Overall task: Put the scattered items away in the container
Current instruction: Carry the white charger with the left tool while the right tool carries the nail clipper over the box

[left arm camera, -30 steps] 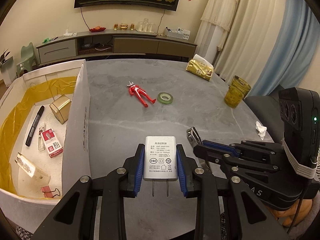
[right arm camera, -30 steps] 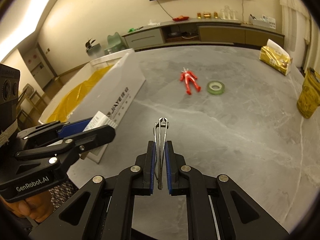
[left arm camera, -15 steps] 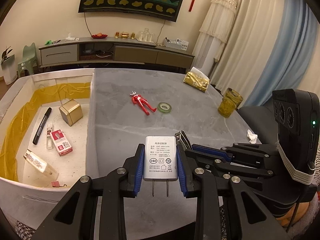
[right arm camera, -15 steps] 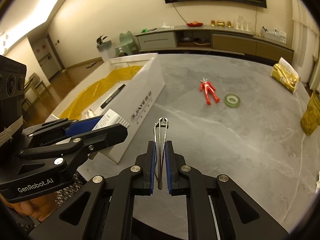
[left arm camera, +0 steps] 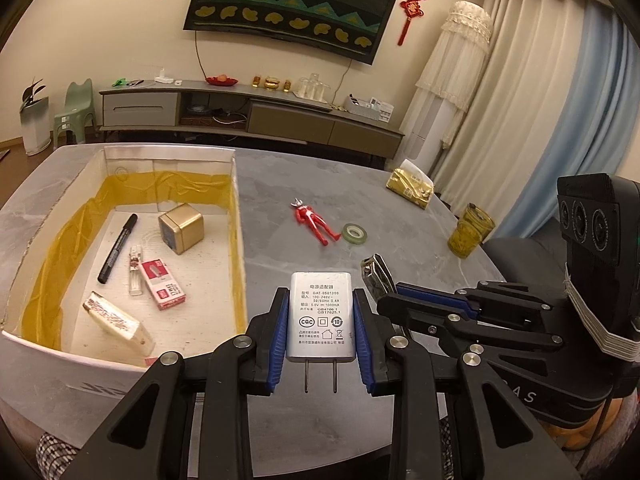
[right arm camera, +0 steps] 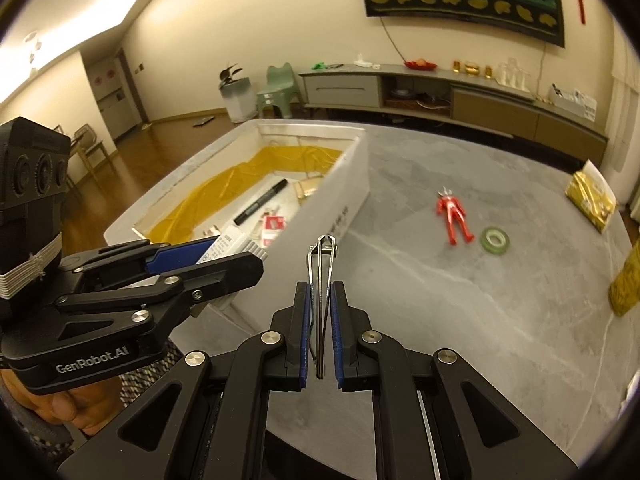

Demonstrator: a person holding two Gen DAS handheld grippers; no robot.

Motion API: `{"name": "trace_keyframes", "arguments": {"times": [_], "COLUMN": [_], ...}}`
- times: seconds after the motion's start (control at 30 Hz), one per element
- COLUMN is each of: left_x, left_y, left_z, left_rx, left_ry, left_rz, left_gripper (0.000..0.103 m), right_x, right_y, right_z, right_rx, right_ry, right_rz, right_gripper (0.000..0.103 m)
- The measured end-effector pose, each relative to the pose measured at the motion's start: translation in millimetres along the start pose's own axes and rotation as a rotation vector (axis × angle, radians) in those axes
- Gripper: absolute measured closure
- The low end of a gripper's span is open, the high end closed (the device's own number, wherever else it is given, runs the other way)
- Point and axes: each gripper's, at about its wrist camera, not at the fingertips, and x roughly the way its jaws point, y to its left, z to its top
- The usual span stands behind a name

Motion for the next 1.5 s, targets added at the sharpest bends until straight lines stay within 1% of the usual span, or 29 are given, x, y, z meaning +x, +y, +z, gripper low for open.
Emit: {"name": "trace_keyframes", "arguments": {"times": [0.3, 0.53, 0.97, 1.27, 1.5], "left_x": [-13, -19, -12, -3, 3], "left_y": [30, 57, 93, 114, 131], "left_z": [10, 21, 36, 50, 66], "left_rx": [-0.046, -0.080, -0.110, -0.102, -0.101], "left_ry": [-0.038, -0.050, -0.027, -0.004, 0.003], "left_rz": [0.033, 0.054, 0.107, 0.131, 0.149], "left_gripper": [0.072, 0.072, 0.072, 0.072, 0.072], "right_x": [10, 21, 48, 68, 84], "right_y": [23, 36, 60, 70, 70], "right_z": [17, 28, 50, 63, 74], "right_rx": [-0.046, -0.069, -0.120, -0.127, -0.114], "right_ry": [0.008, 0.017, 0.037, 0.054, 0.072], "right_rz": [0.040, 0.060, 0.090, 0.106, 0.118], "right_gripper": [0.093, 0.093, 0.093, 0.093, 0.093]}}
